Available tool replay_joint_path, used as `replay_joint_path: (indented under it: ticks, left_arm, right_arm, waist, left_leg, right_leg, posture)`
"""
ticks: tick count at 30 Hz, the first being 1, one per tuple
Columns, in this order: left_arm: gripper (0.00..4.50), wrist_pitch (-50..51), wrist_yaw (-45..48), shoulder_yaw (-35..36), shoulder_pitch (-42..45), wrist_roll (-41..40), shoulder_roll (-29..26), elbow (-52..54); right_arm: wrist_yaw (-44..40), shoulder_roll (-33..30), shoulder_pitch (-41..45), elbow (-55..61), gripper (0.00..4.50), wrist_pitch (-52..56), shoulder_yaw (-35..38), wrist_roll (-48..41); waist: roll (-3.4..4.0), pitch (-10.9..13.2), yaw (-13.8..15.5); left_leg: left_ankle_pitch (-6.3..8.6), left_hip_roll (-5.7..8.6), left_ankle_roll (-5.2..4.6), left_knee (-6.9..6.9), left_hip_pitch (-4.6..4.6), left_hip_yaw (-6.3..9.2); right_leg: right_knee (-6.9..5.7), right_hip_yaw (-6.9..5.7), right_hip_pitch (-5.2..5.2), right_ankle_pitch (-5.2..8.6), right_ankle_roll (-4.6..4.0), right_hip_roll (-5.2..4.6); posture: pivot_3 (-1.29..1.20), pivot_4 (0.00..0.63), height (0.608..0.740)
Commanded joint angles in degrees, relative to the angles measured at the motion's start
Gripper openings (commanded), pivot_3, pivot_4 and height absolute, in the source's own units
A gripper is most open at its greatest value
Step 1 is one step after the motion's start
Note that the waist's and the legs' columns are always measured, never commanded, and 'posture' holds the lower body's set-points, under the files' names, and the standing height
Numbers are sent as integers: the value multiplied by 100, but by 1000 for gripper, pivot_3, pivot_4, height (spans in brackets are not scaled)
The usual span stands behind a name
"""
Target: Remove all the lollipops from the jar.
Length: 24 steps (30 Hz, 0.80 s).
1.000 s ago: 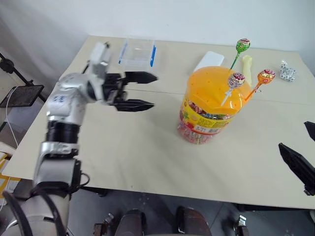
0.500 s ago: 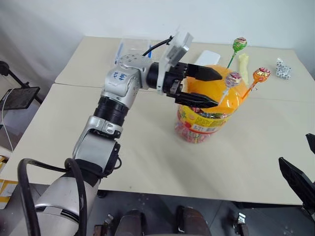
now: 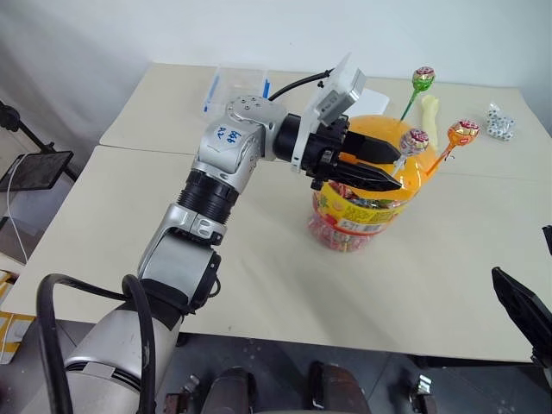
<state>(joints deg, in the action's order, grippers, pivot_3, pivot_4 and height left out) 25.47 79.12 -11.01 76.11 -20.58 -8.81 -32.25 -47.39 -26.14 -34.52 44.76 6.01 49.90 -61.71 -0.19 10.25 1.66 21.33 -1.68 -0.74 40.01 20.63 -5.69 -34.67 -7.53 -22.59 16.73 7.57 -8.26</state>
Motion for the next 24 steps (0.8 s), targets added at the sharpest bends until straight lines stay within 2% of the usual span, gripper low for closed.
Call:
replay_joint_path:
  ticks: [1, 4, 8, 12, 15, 17, 19, 22, 24]
  left_arm:
    - [953, -23, -12, 1, 12, -6, 67, 284]
    - [73, 6, -27, 70, 13, -66, 89, 306]
    - [29, 148, -45, 441, 74, -378, 128, 203]
    - [29, 363, -186, 1406, 275, -1147, 129, -131]
    - [29, 467, -414, 1859, 386, -1386, 0, -368]
    - [29, 465, -671, 2062, 368, -1286, -346, -548]
    - [29, 270, -798, 1947, 51, -843, -960, -557]
    - [29, 361, -917, 1674, -929, -197, -2179, -152]
    - [29, 660, -1133, 1552, -1666, -11, -2735, 491]
  right_arm:
    - [33, -58, 35, 3, 4500, -156, 83, -5]
    - [18, -53, 46, -10, 4500, -155, 58, 16]
    - [26, -84, 112, -44, 4500, -135, -11, 32]
    - [-49, -234, 324, -155, 4500, -18, -188, -87]
    - [-75, -375, 512, -260, 4500, 28, -300, -116]
    - [-83, -550, 778, -359, 4500, 111, -445, -144]
    - [-83, -762, 1057, -473, 4500, 237, -609, -226]
    - [-202, -1103, 1452, -712, 4500, 422, -784, -237]
    - [-432, -1240, 1591, -844, 4500, 397, -843, -56]
  waist:
    - [0, 0, 3]
    - [0, 0, 3]
    - [0, 0, 1]
    - [0, 0, -11]
    - [0, 0, -12]
    - [-1, 1, -29]
    - [0, 0, -53]
    - [16, -9, -143]
    - [18, -10, -175]
  left_leg:
    - [0, 0, 0, 0, 0, 0]
    - [0, 0, 0, 0, 1, 1]
    - [0, 0, 0, -1, 2, 2]
    - [0, -2, 0, 1, 2, 4]
    - [0, -3, 0, 2, 0, 15]
    - [0, -3, 0, 2, -3, 18]
    - [0, -3, 0, -2, -10, 23]
    - [0, -3, 2, -18, -41, 23]
    - [-1, -1, 4, -39, -57, 24]
  right_leg:
    - [0, -1, 0, 0, 0, 0]
    - [0, -1, -1, 0, 0, 0]
    - [0, -3, -1, 0, 0, 0]
    - [-1, -2, -1, 0, 0, 0]
    - [-3, -2, -2, 0, 0, 0]
    - [-12, -4, -1, 0, 0, 0]
    - [-8, 7, -2, 0, 0, -1]
    - [-29, 16, -2, 0, 0, 0]
    - [-37, 32, -8, 0, 0, 3]
  posture:
    - [0, 150, 740]
    - [0, 150, 740]
    - [0, 150, 740]
    - [0, 150, 740]
    - [0, 150, 740]
    - [0, 150, 740]
    - [0, 150, 740]
    - [0, 150, 740]
    - [0, 150, 740]
